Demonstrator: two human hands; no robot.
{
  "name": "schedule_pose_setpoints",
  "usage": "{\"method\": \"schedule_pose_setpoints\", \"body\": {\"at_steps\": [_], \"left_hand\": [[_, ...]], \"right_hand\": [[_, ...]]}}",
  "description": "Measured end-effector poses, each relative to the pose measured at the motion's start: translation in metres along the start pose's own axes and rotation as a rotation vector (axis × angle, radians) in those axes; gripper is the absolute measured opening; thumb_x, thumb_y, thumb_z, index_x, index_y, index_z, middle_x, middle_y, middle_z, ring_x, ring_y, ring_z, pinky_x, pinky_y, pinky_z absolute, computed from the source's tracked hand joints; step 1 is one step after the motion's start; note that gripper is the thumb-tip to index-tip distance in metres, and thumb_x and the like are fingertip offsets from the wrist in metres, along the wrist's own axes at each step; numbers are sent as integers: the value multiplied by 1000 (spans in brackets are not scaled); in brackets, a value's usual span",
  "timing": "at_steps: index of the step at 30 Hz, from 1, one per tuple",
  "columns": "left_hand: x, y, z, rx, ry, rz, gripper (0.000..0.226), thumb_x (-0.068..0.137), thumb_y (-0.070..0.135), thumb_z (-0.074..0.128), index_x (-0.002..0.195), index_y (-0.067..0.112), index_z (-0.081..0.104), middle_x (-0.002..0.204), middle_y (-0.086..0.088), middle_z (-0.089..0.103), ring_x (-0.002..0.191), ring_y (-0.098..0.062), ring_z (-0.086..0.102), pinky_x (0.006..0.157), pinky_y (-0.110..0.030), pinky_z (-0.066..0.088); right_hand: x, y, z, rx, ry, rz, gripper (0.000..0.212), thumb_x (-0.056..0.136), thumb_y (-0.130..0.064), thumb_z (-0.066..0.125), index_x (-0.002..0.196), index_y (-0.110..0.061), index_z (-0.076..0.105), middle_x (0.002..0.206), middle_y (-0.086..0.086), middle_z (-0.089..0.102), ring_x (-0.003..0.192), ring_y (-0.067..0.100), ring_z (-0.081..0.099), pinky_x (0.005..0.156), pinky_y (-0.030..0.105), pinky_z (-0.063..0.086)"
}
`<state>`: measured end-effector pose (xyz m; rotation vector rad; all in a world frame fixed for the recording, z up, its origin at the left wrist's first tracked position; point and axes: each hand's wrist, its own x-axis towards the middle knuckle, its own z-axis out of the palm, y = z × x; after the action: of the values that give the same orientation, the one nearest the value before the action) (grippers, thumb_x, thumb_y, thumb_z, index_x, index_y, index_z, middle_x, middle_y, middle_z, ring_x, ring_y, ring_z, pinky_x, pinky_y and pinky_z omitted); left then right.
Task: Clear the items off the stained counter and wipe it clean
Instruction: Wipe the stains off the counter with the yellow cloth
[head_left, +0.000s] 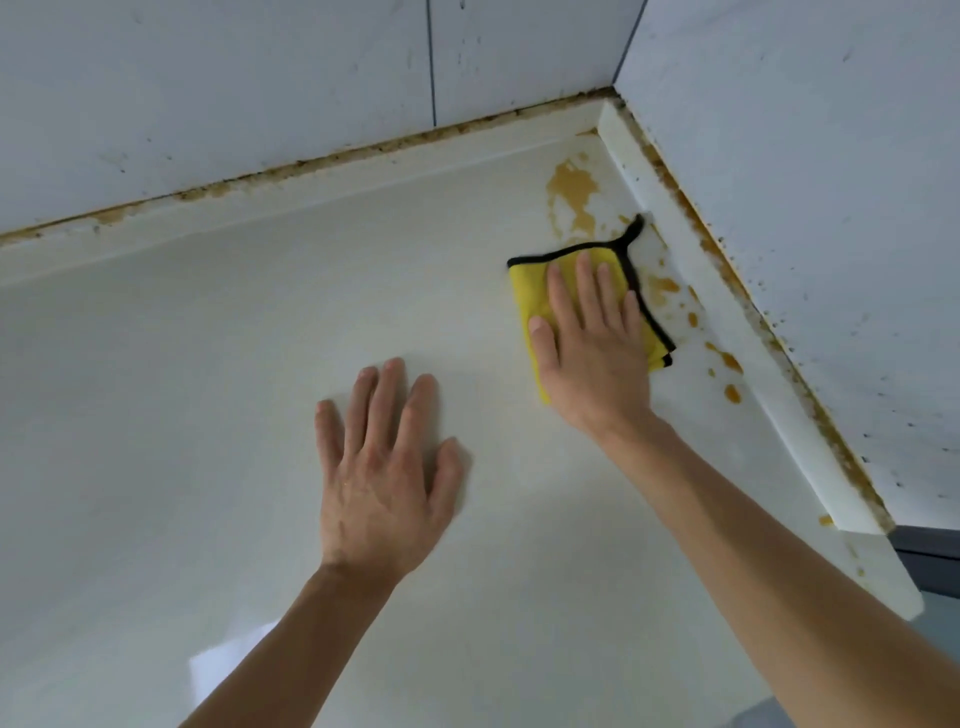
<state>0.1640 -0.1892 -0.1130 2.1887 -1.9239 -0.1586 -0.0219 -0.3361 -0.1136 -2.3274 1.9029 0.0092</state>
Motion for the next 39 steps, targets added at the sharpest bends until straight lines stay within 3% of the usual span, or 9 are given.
{"method": "schedule_pose_setpoints", "body": {"at_steps": [5,9,15,23,33,39], "left_hand": [[0,-3,5,-1,19,1,59,98,43,50,150,14,50,164,-13,39,155,-36,31,121,-62,21],[1,-3,8,10,29,14,58,97,43,50,148,15,50,162,-11,38,153,-34,30,120,-61,21],[0,0,6,10,26,-2,59,97,43,50,149,14,51,163,-13,40,154,-36,32,122,-61,22],[-1,-3,8,6,35,-5,61,97,45,49,150,15,51,164,-12,40,156,-35,31,123,-62,22],[-1,-3,10,0,52,-1,62,97,46,50,150,15,51,165,-12,40,156,-35,31,123,-61,20],[-1,-4,11,3,47,-4,62,97,47,48,151,16,50,165,-11,38,156,-34,30,123,-60,20]], "right_hand": [[-63,45,2,-34,1,-257,61,110,-49,24,167,-25,22,175,1,14,162,20,9,131,47,13],[-44,82,-7,-34,-15,-162,64,109,-51,20,167,-26,19,175,0,10,163,19,5,131,46,9],[20,62,-11,61,-39,30,63,110,-50,17,168,-28,5,176,2,-3,162,19,-4,131,43,-4],[-68,99,-9,37,-39,-28,64,108,-51,21,167,-29,14,176,-2,5,162,15,0,132,44,6],[34,65,-14,80,-30,-2,63,110,-49,21,168,-27,7,176,2,-2,162,18,-3,131,40,-3],[-34,78,-6,40,20,-19,63,109,-50,22,167,-26,16,176,2,7,163,19,4,132,43,6]]}}
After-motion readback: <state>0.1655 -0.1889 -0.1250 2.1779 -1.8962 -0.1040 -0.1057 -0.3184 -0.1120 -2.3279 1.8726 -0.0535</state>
